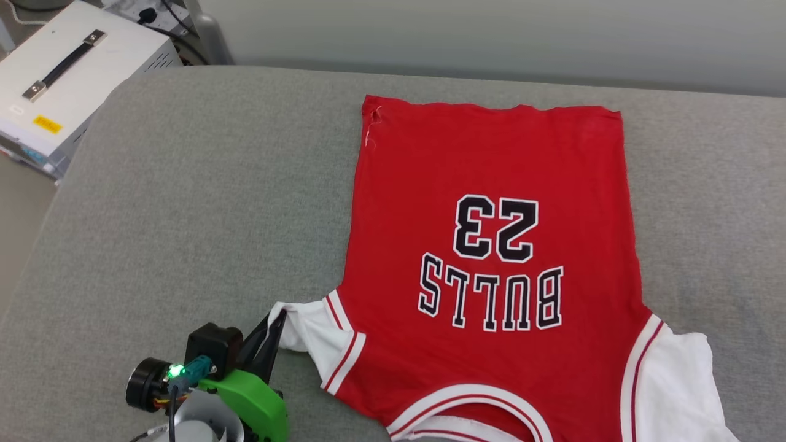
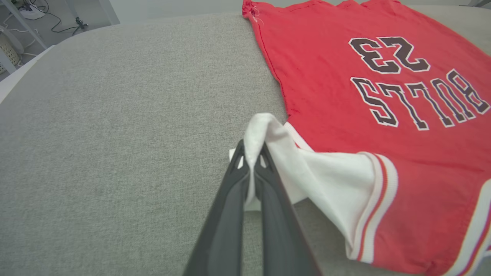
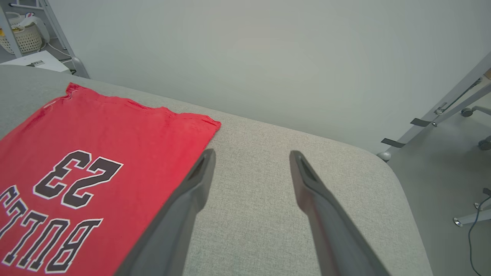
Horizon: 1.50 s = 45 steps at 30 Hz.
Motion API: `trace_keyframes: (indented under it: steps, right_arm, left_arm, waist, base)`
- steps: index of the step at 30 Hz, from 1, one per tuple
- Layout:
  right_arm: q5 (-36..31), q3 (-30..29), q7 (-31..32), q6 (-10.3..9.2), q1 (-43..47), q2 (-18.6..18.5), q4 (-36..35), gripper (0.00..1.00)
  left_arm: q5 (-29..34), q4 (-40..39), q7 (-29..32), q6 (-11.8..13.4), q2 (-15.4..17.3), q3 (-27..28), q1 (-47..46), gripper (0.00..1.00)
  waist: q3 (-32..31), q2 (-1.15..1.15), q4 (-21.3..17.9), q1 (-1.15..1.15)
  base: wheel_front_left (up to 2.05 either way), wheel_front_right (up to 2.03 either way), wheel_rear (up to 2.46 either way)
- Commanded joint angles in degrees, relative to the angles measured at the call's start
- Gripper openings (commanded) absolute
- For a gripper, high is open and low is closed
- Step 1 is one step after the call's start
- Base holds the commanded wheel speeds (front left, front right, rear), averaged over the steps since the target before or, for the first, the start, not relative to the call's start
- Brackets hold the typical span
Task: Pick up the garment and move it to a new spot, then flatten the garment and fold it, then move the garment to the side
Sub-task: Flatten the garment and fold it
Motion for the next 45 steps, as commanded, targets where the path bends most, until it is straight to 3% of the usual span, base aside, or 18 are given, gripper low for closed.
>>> trace_keyframes:
  steps: [1,11,19,24,29,33,34,36,45]
  right_arm:
    - [-0.09,-0.01,1.84,-0.05,-4.02,-0.72,0.89,1.00]
    - [1.94,5.21,23.68,-0.05,-31.38,-3.25,15.83,1.00]
    - [1.62,9.91,39.91,-0.05,-44.71,-4.13,23.64,1.00]
    - [0.48,9.97,44.06,-0.05,-48.43,-3.42,26.92,1.00]
    - [-0.02,9.95,43.98,-0.05,-48.70,-2.98,28.64,1.00]
    - [2.53,11.01,41.58,-0.05,-39.20,-3.70,31.26,1.00]
    - [2.60,11.00,41.49,-0.05,-38.80,-4.01,31.33,0.86]
    - [2.50,11.31,41.07,-0.05,-38.47,-4.60,30.93,0.00]
    - [3.42,13.31,33.14,-0.05,-40.42,-6.24,27.24,0.00]
  left_arm:
    - [1.13,-0.53,-0.33,0.33,-0.81,0.55,-1.42,0.00]
    - [6.44,-3.27,-0.33,-1.18,-4.61,2.41,-6.56,0.00]
    - [10.02,-4.31,-0.34,-2.37,-7.95,3.71,-8.65,0.00]
    - [11.56,-4.31,-0.34,-3.29,-9.60,4.72,-9.46,0.00]
    - [12.99,-3.99,-0.34,-4.46,-11.34,5.44,-10.44,0.00]
    - [15.44,-1.91,-0.34,-6.32,-13.81,6.92,-11.16,0.00]
    - [15.61,-1.69,-0.34,-6.45,-13.90,7.05,-11.09,0.00]
    - [15.87,-1.26,-0.34,-6.68,-13.97,7.50,-10.78,0.00]
    - [16.32,0.92,-0.34,-6.88,-13.47,8.68,-7.54,0.00]
  waist:
    - [4.97,0.28,3.80,0.00]
    - [14.87,0.28,9.76,0.00]
    - [21.21,0.28,13.25,0.00]
    - [24.33,0.28,14.82,0.00]
    - [26.76,0.28,16.09,0.00]
    - [26.72,0.28,16.64,0.00]
    - [26.55,0.28,16.61,0.00]
    - [25.96,0.28,16.30,0.00]
    - [18.68,0.28,13.54,0.00]
  base:
    - [0.00,0.00,0.00]
    - [0.00,0.00,0.00]
    - [0.00,0.00,0.00]
    - [0.00,0.00,0.00]
    - [0.00,0.00,0.00]
    - [0.00,0.00,0.00]
    - [0.00,0.00,0.00]
    - [0.00,0.00,0.00]
    - [0.00,0.00,0.00]
